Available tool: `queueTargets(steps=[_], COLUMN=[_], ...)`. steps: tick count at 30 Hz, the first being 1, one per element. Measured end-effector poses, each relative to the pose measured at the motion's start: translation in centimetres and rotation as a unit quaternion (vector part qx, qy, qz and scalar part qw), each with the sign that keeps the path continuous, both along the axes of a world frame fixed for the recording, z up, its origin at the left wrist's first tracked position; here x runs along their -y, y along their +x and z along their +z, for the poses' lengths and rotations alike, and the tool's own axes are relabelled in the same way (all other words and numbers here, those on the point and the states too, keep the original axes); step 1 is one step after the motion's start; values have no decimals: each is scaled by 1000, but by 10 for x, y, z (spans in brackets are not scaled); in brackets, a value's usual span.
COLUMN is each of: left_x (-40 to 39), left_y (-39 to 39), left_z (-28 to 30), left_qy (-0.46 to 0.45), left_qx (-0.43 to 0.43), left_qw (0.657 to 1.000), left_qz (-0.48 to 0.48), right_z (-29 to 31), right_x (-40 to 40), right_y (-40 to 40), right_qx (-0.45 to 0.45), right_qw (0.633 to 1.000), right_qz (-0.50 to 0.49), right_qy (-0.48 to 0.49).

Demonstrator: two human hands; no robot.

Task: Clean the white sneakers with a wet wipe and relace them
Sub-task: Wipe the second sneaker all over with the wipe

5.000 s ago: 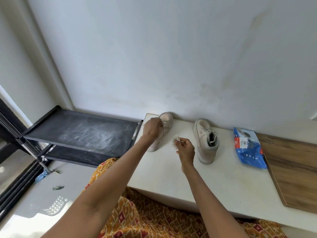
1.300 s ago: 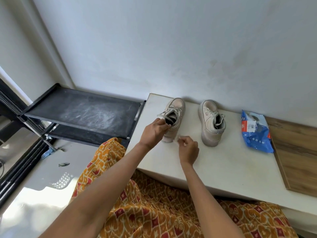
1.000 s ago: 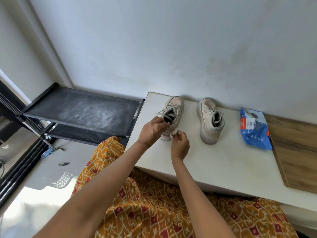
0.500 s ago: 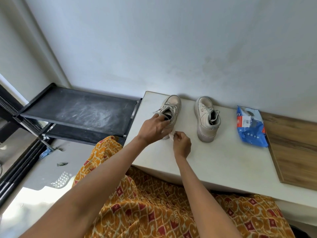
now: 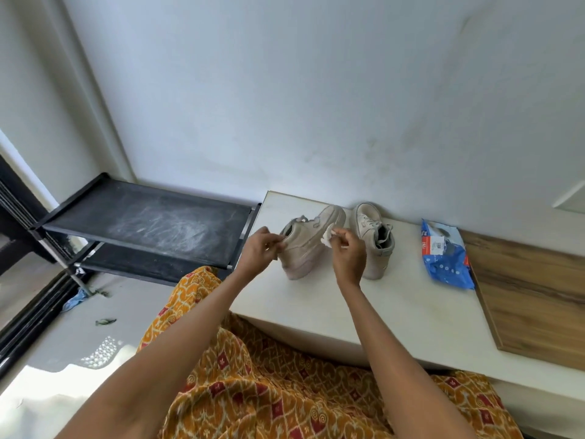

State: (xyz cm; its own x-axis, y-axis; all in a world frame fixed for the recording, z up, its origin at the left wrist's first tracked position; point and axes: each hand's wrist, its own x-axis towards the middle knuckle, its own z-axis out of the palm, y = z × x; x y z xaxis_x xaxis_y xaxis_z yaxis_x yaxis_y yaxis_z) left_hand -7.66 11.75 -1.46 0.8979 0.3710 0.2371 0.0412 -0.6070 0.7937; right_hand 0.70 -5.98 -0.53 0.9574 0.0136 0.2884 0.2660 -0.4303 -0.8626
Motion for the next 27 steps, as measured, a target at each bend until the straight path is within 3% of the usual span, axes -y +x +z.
queueTargets(steps=[4, 8, 14, 19, 21, 25, 27], left_x=[-7, -4, -1, -7, -5, -6, -11], left_y=[-5, -6, -4, -1, 0, -2, -3], left_z=[-10, -11, -17, -17, -17, -20, -17], left_qy=[-17, 26, 17, 24, 49, 53, 59], left_qx=[-5, 8, 25, 10, 0, 0, -10], left_qw=[1000, 999, 998, 998, 998, 996, 995], left_qz=[20, 27, 62, 54, 48, 76, 75], right_z=[7, 12, -4, 9, 9, 2, 1], right_x=[-17, -39, -42, -19, -15, -35, -41], right_y=[6, 1, -33, 25, 29, -15, -24], right_qx=[17, 40, 172, 83, 87, 159, 269], right_qw=[982, 954, 917, 949, 947, 926, 876], right_qz=[98, 136, 222, 105, 76, 174, 255], right_qy=[-160, -265, -282, -284, -300, -295, -308])
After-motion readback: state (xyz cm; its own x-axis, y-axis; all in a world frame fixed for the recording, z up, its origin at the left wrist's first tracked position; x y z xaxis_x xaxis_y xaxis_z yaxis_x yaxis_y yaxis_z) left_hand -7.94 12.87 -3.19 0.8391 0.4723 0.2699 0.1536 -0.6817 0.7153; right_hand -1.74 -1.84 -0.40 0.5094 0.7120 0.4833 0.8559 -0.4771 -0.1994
